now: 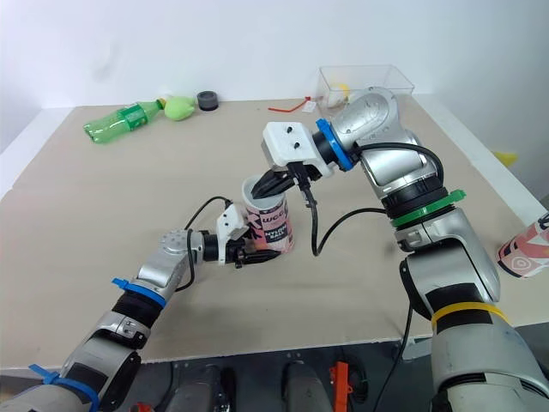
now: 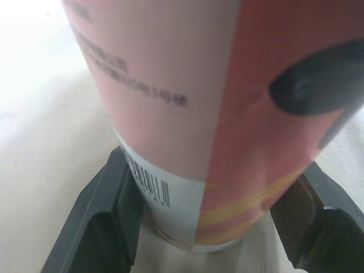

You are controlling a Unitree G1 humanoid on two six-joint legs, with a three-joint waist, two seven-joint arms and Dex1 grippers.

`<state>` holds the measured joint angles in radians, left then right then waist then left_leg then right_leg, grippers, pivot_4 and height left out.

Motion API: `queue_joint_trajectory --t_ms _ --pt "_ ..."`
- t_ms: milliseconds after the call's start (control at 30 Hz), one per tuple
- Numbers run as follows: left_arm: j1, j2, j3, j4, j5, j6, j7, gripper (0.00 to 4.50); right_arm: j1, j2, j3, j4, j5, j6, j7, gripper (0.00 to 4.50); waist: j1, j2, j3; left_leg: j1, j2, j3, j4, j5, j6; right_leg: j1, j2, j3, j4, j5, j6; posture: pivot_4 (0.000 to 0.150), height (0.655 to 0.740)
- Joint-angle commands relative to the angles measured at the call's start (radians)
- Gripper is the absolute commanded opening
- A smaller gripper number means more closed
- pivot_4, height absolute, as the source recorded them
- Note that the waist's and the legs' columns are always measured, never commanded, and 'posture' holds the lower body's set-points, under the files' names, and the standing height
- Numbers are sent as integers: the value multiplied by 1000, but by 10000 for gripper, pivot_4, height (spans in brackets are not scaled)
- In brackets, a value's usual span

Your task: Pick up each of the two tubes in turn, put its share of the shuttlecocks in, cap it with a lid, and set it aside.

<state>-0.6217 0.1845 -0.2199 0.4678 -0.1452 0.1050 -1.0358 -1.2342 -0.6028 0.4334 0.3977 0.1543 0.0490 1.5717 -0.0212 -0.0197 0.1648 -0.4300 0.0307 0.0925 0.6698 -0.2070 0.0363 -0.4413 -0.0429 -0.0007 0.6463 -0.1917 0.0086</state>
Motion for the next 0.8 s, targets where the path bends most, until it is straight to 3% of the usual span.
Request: queue_joint_trajectory --t_ms 33,333,533,800 --pt "-10 -9 -9 -20 -3 -8 -7 26877 -5 27 17 -9 -28 -3 39 410 0 0 0 0 0 0 0 0 0 0 0 0 0 0 0 1500 7400" --pt "-10 -9 -12 -28 -1 -16 -9 26877 -27 43 30 20 -109 37 37 410 0 0 0 0 0 0 0 0 0 0 0 0 0 0 0 1500 7400" --pt "-3 -6 -15 -37 0 -18 -10 26877 -31 -2 114 14 -114 101 43 410 0 0 0 0 0 0 0 0 0 0 0 0 0 0 0 1500 7400" --pt "1 -6 -13 -41 1 -15 -9 26877 -41 -18 179 45 -162 24 43 410 0 0 0 1 0 -1 0 0 0 0 0 -1 0 -2 3 1500 7400"
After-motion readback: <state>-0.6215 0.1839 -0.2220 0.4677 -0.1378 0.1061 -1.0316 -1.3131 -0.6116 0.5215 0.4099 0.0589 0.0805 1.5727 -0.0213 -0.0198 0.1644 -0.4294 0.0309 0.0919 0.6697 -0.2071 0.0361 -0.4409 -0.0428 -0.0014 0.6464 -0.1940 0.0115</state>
